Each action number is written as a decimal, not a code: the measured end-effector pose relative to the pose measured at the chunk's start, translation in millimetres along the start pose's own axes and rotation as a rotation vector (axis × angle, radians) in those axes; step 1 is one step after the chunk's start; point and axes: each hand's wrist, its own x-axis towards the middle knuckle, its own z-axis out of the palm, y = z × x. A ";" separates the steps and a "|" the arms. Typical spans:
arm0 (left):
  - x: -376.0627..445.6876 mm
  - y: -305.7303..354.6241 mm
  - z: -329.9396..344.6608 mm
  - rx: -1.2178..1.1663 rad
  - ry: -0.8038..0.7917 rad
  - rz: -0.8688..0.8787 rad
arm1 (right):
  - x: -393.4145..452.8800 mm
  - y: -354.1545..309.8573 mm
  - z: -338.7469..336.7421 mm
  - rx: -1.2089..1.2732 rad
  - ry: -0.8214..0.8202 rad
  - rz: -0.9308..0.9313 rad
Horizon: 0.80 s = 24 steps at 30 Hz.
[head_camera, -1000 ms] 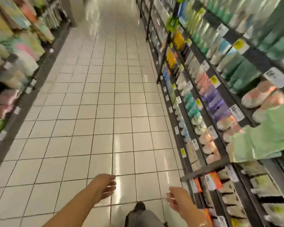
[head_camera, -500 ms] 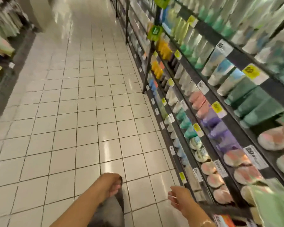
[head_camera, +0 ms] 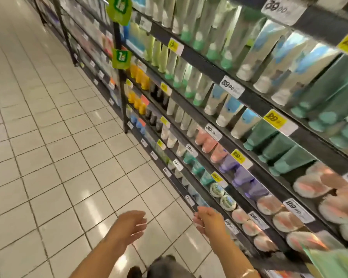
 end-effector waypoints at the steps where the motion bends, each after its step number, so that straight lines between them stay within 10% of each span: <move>1: 0.9 15.9 8.6 0.018 -0.019 0.040 | -0.4 -10.8 2.3 0.004 0.030 -0.065; 16: -98.2 239.4 258.5 0.091 -0.577 0.744 | -92.8 -241.1 -85.1 0.354 0.278 -1.142; 24: -143.8 280.3 361.9 0.131 -0.960 0.897 | -128.6 -292.1 -149.6 0.394 0.674 -1.523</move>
